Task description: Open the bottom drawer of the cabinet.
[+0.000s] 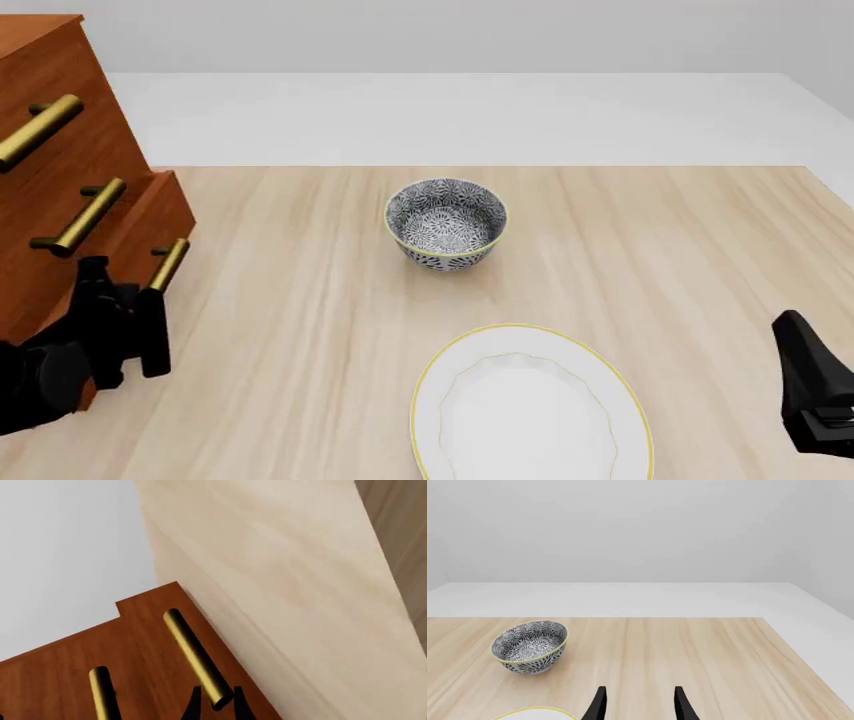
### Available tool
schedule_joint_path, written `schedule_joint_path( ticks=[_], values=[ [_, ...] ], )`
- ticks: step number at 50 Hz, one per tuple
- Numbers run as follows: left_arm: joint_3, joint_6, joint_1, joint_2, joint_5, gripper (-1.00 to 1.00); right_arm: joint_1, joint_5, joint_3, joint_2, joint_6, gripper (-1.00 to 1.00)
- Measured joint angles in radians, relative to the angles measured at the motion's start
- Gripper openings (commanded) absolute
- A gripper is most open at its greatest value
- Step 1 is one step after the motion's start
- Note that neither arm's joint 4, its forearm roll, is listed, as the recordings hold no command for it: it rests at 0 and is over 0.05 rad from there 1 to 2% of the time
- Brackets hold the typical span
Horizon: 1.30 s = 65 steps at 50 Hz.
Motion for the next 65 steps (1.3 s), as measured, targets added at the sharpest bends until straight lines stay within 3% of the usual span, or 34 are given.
schedule_joint_path(
  ticks=[53, 65],
  values=[
    [-0.003, -0.001, -0.055, -0.048, 0.069, -1.0, 0.0, 0.0, 0.0, 0.0, 0.0, 1.0],
    [0.022, -0.004, -0.189, -0.076, 0.085, -1.0, 0.0, 0.0, 0.0, 0.0, 0.0, 1.0]
  ],
)
